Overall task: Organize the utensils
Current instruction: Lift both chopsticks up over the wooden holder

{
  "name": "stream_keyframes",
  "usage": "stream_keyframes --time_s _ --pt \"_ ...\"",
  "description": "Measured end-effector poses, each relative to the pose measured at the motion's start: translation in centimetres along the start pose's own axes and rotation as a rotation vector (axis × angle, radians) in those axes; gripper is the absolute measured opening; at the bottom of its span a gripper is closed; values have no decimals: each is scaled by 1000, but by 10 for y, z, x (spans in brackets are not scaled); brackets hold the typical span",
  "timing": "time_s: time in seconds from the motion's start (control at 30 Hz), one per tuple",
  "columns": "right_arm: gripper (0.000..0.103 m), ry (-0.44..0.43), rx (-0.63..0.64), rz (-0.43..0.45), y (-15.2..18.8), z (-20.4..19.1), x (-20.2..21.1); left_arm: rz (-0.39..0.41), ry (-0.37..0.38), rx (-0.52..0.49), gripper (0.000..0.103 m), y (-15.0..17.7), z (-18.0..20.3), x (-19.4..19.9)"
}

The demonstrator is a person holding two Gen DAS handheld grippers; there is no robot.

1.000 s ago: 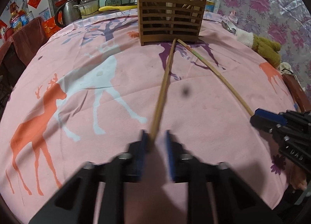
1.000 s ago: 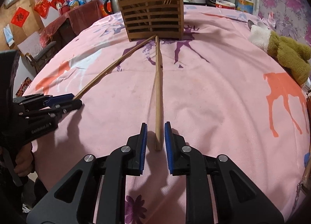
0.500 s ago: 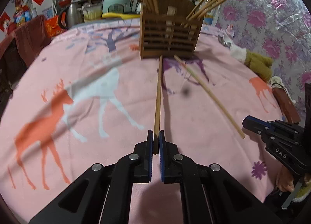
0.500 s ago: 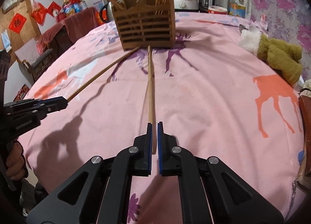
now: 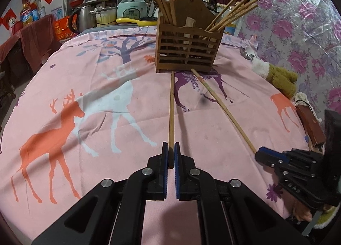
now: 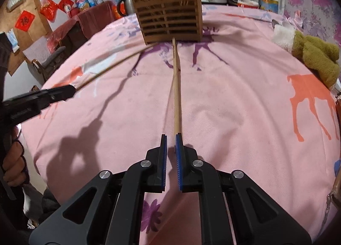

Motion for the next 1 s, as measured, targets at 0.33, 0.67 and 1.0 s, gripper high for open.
stream_keyframes --time_s 0.33,0.67,1.0 --pt "7 12 -6 56 -5 2 13 12 -5 14 6 -2 -6 4" --pt "6 51 9 342 -86 19 96 130 -17 -55 6 -62 9 54" --pt "6 17 35 513 -177 14 156 202 21 -136 6 -163 43 89"
Point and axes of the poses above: each gripper's, at about its wrist camera, not at the fingertips, and x roughly against the way its jaws point, z to its right, y to its underside, the point moved 7 cm from there along -x, roughly the way its jaws point, and after that the axes turned 8 degrees about y, right-handed, at the moved point
